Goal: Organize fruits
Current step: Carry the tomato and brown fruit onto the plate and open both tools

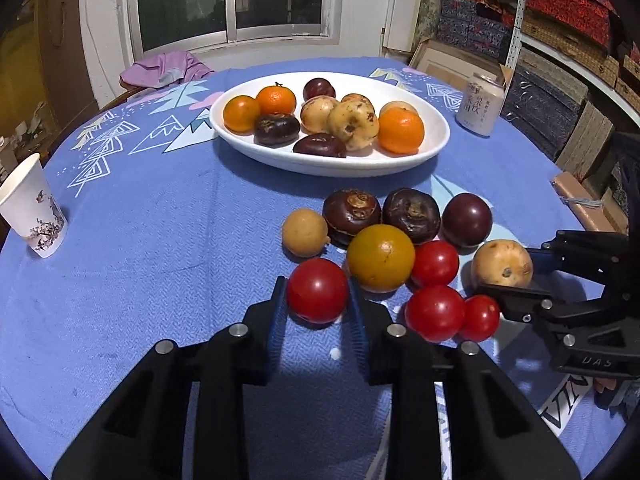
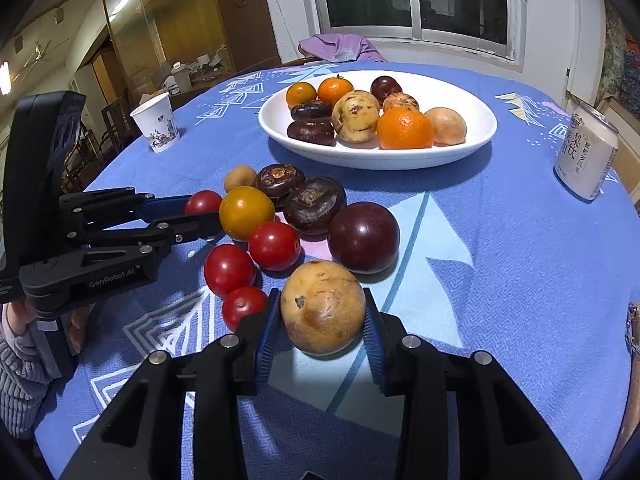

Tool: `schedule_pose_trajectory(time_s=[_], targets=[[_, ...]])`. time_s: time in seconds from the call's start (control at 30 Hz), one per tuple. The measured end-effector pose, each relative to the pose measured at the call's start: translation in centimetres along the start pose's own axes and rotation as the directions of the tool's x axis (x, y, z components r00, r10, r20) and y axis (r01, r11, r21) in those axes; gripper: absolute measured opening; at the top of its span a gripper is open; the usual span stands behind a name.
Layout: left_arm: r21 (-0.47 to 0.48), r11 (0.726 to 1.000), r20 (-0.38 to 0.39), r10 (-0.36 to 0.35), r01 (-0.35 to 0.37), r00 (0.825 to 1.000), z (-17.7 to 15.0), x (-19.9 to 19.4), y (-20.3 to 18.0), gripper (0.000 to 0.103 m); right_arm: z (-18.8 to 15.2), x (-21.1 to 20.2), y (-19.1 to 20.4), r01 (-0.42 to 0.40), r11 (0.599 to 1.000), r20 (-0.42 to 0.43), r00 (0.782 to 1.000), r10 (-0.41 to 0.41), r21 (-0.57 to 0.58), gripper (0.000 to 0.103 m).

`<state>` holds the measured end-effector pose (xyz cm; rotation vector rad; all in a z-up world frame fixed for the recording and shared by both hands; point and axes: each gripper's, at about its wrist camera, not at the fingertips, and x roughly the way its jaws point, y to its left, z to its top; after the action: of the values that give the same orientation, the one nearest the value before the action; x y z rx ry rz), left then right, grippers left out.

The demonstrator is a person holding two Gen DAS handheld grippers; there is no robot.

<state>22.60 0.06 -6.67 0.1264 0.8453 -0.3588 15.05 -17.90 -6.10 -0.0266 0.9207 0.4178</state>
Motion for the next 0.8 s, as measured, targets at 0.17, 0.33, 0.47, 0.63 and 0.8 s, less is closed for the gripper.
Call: schedule_pose_trajectory(time_s=[0.17, 0.33, 0.47, 0.63, 0.8], targets=[[0.002, 1.000, 0.053, 0.031, -0.031, 0.998, -0.1, -1.5, -0.4, 0.029, -0.2, -1.1, 0.2, 0.020, 1.000, 0.039, 0.999, -0.020, -0.007, 0.040], [0.025, 0.999, 0.137, 0.037, -0.041, 0.990, 2.1, -4.4, -1.2, 0.029, 1.5, -5.5, -0.3, 0.017, 1.000, 0.185, 0.983, -0.019, 0.016, 0.039], [0.003, 0.999, 0.219, 0.048, -0.050, 0.975, 7.0, -6.9, -0.9, 0.029, 5.9, -10.1, -2.2, 0.005, 0.997, 0.315, 0.949, -0.028, 0.074, 0.039], [-0.058, 0.997, 0.279, 0.057, -0.042, 0.959, 12.5, -7.2, -0.3, 0.029, 11.3, -12.4, -4.1, 0.001, 0.993, 0.424, 0.904, -0.052, 0.120, 0.039], [-0.084, 0.996, 0.244, 0.048, -0.029, 0.969, 14.4, -3.5, 0.0, 0.029, 14.5, -8.8, -6.2, -0.026, 0.984, 0.409, 0.911, -0.049, 0.174, 0.039]])
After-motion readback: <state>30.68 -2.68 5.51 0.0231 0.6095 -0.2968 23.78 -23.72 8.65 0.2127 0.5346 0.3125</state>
